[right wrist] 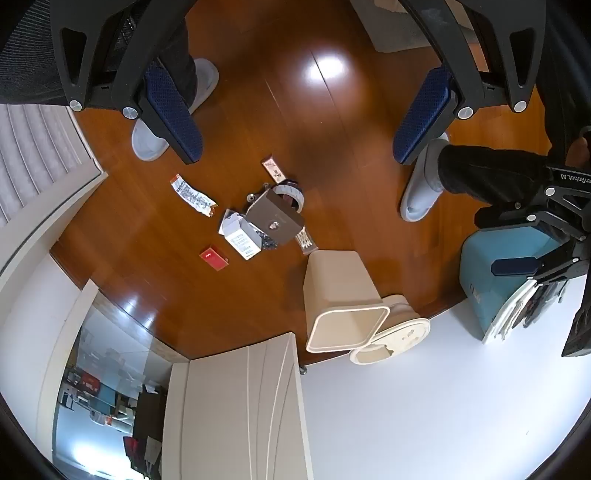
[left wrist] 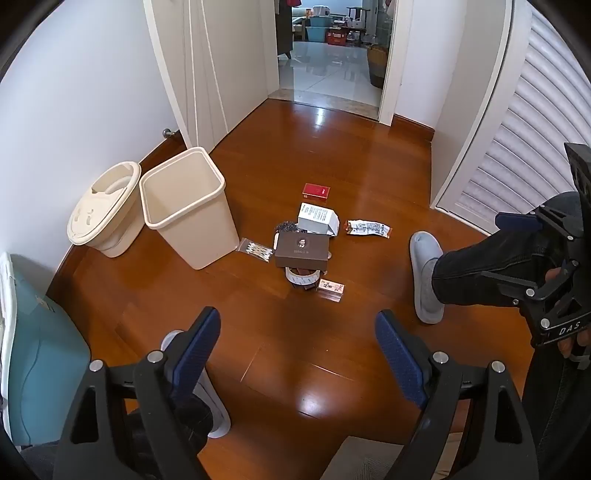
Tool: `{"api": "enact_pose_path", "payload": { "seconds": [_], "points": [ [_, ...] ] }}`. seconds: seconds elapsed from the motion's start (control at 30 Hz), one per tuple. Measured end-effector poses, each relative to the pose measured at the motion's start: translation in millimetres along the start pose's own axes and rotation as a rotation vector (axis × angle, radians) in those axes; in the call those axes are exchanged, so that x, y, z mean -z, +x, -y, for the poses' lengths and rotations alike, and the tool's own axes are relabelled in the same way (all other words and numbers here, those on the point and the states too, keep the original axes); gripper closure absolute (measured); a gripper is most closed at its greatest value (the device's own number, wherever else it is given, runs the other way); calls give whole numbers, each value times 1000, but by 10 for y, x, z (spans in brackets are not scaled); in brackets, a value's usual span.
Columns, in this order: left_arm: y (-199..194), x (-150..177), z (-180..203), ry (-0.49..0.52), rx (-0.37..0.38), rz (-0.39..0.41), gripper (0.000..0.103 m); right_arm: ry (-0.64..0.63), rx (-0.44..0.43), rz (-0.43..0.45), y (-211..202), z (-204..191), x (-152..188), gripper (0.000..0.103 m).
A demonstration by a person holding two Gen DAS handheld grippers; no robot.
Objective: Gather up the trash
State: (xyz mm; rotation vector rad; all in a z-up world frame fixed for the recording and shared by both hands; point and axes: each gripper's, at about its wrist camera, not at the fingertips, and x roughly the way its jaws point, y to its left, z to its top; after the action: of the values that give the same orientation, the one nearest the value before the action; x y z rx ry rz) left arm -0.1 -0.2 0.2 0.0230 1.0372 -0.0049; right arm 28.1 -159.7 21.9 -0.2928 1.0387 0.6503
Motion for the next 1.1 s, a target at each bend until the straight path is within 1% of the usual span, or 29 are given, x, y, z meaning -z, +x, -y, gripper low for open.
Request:
{"api": "enact_pose_path", "payload": {
  "seconds": [0.3,0.33,1.1],
  "points": [
    [-16,-28,25,-3,1,-9,17,2,1,5,-56,25,11,0],
    [-1,-10,-4,-5,3,-9,17,-4,7,-7,1,-4,1,0],
    [41,19,16,-10,1,-19,17,-5,4,-13,28,-71,18,0]
  ]
}}
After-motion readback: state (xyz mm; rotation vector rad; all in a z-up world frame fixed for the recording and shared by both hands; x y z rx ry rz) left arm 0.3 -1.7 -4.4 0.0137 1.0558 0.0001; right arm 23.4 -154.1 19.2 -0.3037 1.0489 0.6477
